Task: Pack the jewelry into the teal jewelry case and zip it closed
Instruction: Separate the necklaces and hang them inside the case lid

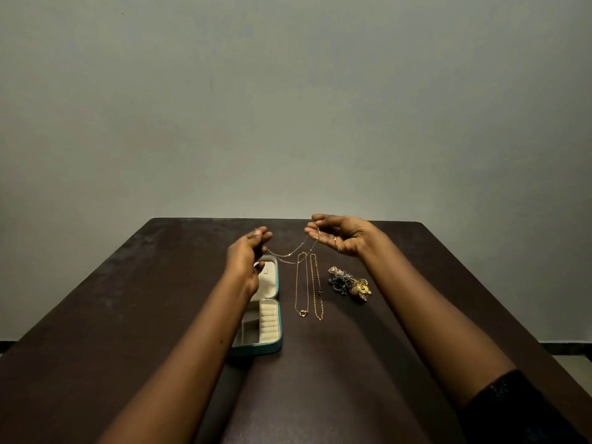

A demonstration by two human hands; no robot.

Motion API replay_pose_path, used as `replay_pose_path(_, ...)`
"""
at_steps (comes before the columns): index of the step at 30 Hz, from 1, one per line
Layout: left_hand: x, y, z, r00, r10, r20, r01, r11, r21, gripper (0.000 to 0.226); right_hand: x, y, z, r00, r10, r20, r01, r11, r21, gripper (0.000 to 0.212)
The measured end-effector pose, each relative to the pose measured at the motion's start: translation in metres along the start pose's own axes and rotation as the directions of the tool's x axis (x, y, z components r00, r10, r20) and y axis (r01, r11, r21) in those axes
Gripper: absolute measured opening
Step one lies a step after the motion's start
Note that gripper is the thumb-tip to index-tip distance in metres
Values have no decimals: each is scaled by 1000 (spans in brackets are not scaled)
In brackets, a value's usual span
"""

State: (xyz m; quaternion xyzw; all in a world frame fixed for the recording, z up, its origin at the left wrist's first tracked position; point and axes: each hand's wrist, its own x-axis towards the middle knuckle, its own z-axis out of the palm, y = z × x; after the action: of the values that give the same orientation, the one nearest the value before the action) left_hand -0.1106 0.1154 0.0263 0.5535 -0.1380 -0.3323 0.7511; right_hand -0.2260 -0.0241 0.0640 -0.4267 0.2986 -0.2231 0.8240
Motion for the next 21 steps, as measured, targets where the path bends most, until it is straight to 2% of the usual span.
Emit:
replay_pose_path(4,-12,5,11,990,50,135,-90,948,306,20,-11,5,18,1000,9,16,-5,974,-228,19)
replay_pose_path(7,-19,6,15,983,78,169,-144,892,428,24,-15,7,28,994,-100,-36,74,892,-446,17)
replay_pose_path(12,-24,6,13,979,27,202,-120,878,464,24,-26,10,36,967,-250,-49,147,706,-693,20)
replay_pose_path(16,-30,8,14,976,9,216,-113,873,474,25,-26,11,40,951,-304,-60,167,665,-728,18)
replay_pose_path(21,-31,8,15,971,83,225,-183,861,474,26,-28,10,43,942,-328,-73,159,627,-763,13)
